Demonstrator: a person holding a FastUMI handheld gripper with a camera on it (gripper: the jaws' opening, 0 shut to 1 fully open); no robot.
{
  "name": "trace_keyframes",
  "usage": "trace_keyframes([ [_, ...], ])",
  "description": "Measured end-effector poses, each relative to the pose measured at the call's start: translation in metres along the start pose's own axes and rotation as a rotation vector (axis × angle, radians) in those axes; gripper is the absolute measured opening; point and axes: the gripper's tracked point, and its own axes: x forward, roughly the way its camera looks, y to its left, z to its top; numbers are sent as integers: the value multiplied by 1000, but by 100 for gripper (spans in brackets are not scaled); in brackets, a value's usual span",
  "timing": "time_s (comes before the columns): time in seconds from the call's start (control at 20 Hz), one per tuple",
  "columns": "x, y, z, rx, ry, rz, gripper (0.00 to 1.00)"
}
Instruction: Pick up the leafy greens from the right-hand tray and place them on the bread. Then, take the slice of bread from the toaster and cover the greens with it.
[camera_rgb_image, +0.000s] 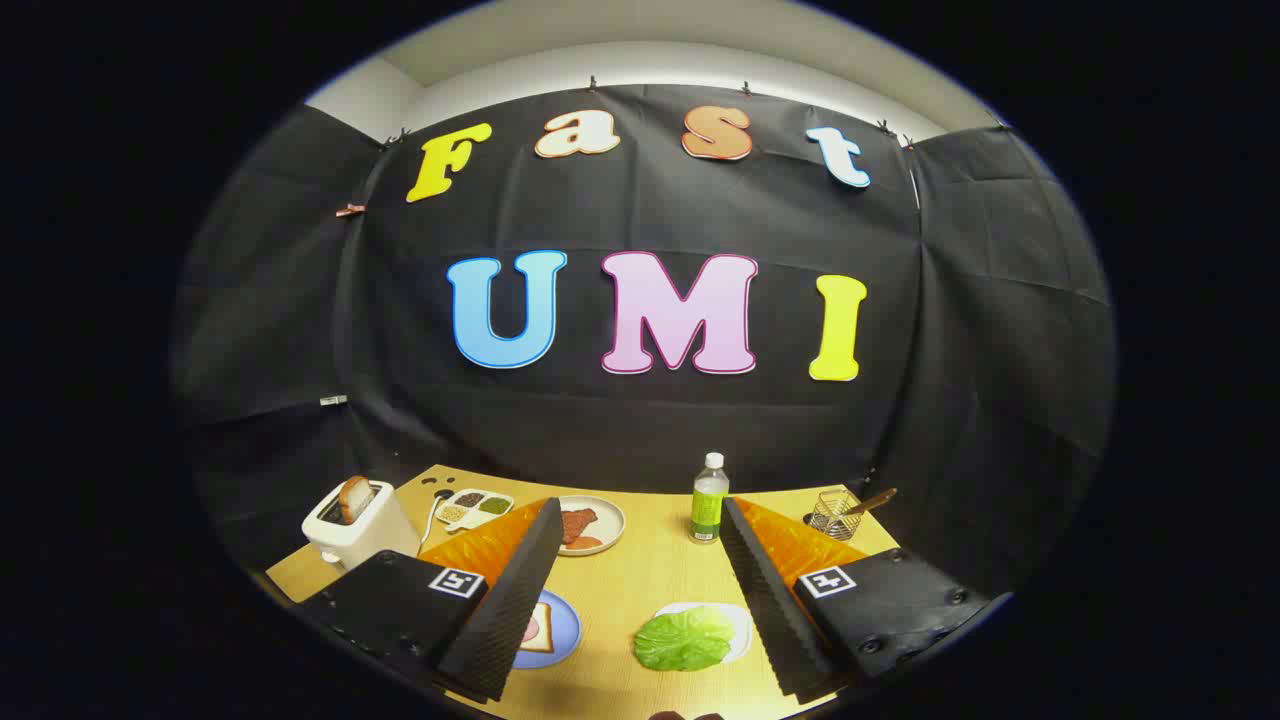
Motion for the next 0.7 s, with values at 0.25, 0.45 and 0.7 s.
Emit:
trace_keyframes([
  [0.25, 1, -16, -8, 5, 28, -86, 98],
  [0.45, 1, -20, -20, 8, 58, -102, 98],
  [0.7, 10, -22, -41, 25, 110, -63, 98],
])
